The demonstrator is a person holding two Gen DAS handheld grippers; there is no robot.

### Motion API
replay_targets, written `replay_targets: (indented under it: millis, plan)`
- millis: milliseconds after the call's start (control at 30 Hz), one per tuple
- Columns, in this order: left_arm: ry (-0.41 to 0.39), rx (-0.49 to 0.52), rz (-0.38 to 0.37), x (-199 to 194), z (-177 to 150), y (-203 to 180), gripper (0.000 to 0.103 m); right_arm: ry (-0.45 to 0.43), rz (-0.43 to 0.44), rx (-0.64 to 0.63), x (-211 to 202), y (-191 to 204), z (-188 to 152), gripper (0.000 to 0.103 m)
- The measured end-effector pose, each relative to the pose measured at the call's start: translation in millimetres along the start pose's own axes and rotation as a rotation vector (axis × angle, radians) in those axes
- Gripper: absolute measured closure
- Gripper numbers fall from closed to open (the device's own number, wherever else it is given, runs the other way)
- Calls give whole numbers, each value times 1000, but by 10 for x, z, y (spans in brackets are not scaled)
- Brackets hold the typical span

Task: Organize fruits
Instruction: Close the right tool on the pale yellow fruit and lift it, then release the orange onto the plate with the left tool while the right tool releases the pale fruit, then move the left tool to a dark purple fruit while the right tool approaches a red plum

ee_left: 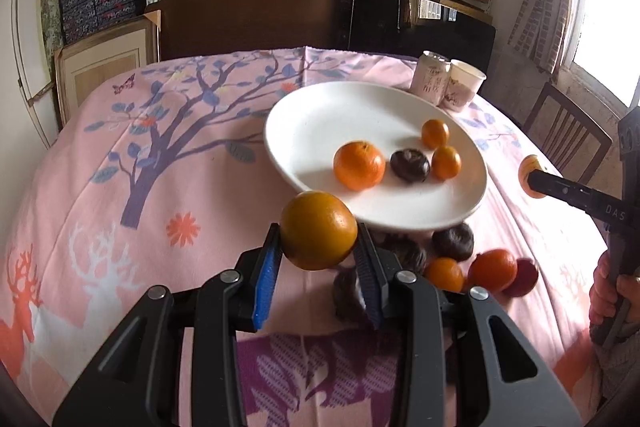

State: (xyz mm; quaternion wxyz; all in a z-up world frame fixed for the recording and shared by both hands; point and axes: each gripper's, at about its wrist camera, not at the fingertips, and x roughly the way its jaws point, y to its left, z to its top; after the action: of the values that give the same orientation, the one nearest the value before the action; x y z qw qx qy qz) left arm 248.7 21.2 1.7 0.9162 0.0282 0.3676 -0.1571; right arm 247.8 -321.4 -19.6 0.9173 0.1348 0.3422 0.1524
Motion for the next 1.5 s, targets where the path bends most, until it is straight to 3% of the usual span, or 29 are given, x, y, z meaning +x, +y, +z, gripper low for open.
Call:
replay_targets:
  millis: [167,400,467,500,567,667,800,967,1067,1233,1333,1500]
  plan:
    - [2,-5,-8,310,367,-109,67,31,23,-45,324,214,178,61]
    - [47,-31,-12,812,550,-74,67,81,14,-85,648,307,199,59]
    - [41,-51,-19,844,540,-40,64,82,18,-88,661,298,166,38]
    - [40,-48,-10,841,530,-32,56,75,12,-86,656,291,163,31]
    - [31,-32,5,802,512,-17,49,66,8,-87,629,286,166,31]
    - [17,-46,7,708,487,46,48,48,11,-70,555,253,146,31]
    - [-5,-48,33,532,387,93,36,20,-4,-44,425,157,104,25]
    - [-27,-39,40,188,133,89,31,-21,-11,1,261,47,69,20]
    - [-29,-39,54,23,-111,86,17,-32,-12,21,178,1,19,18]
    - [4,-35,48,-22,-400,59,17,-52,-14,60,24,-88,-74,13]
    - [21,-13,36,23,-437,-8,17,-59,-17,89,-43,-140,-117,11]
    - [43,-20,77,122,-446,25,12,-54,-16,104,-41,-164,-115,11]
